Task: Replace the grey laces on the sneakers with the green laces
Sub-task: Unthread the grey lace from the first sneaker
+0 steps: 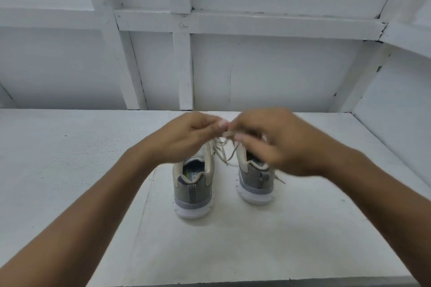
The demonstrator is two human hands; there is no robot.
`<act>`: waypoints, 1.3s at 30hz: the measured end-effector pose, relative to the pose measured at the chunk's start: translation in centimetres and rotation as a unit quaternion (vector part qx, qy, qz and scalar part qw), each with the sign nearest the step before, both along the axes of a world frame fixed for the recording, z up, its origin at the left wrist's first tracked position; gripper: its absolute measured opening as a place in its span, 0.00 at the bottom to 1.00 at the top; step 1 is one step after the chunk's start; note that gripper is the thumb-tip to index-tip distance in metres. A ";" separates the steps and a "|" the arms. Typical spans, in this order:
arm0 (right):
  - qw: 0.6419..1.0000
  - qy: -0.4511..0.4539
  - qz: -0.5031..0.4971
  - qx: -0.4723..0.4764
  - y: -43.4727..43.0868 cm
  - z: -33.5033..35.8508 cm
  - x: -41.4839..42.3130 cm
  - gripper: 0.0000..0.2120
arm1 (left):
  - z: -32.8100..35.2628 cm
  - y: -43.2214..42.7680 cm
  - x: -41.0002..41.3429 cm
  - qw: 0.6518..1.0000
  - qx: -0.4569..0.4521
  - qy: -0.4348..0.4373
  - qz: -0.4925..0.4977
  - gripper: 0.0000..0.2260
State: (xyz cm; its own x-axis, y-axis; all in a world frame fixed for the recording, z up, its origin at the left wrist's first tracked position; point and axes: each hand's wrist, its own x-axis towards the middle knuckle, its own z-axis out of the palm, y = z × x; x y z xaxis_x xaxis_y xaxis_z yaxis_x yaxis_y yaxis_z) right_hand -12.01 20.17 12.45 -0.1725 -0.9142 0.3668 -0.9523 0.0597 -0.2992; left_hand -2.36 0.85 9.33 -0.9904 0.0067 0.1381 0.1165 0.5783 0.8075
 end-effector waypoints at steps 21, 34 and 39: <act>0.986 -0.061 -0.098 0.121 -6.5 -5.7 -6.0 0.08 | -1.7 -3.6 -5.5 0.972 -0.174 -0.105 0.113 0.17; 0.923 -0.239 -0.301 -0.012 -12.6 -5.7 -13.7 0.09 | 1.1 -4.0 -6.9 0.973 -0.157 -0.080 0.151 0.15; 0.870 -0.406 -0.273 -0.067 -15.2 -6.9 -14.2 0.08 | -0.5 -2.9 -8.0 0.979 0.001 -0.073 0.192 0.14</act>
